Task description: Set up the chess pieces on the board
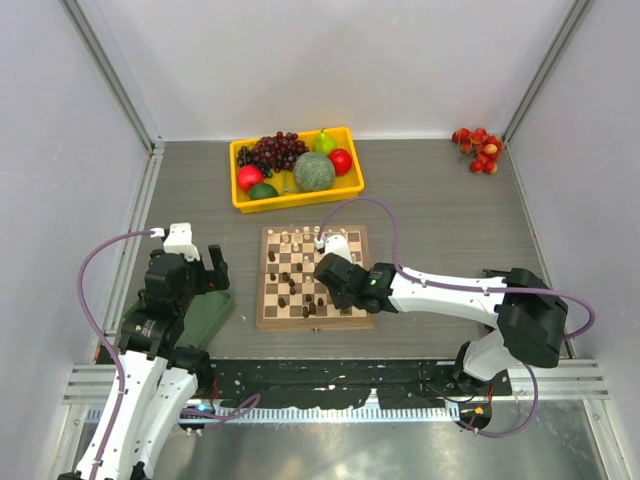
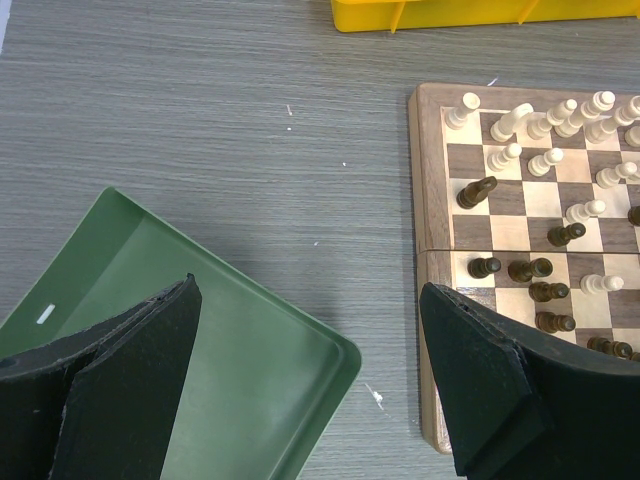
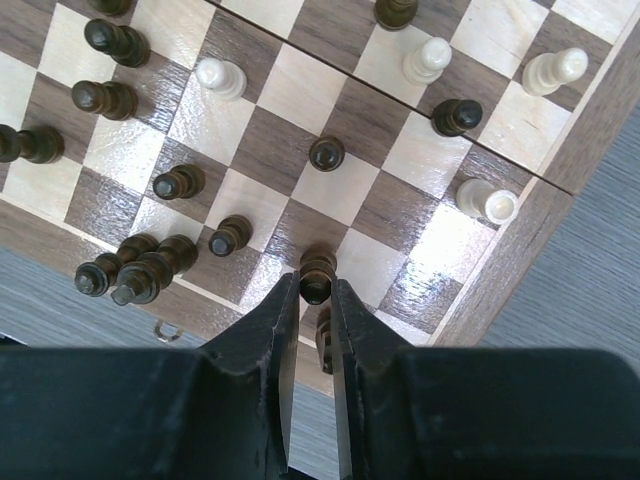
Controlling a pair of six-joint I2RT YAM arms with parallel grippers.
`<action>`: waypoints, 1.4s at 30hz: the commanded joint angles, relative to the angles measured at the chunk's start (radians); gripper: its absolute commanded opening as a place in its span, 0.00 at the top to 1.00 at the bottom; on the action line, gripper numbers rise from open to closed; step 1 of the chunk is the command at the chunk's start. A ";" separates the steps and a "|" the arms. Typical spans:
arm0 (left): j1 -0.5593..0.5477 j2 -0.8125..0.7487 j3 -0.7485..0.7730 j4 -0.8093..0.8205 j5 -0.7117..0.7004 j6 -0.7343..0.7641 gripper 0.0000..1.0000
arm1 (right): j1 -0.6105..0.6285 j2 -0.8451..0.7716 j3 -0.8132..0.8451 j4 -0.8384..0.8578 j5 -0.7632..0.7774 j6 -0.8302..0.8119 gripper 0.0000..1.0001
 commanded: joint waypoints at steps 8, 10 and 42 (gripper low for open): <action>-0.003 0.002 0.001 0.023 0.013 0.009 0.01 | 0.006 -0.098 -0.015 0.069 -0.097 0.003 0.80; -0.003 0.002 0.001 0.023 0.015 0.011 0.01 | 0.014 -0.101 -0.025 0.070 -0.102 0.011 0.80; -0.003 -0.002 0.000 0.021 0.016 0.009 0.01 | 0.040 -0.115 0.044 0.112 -0.128 -0.034 0.53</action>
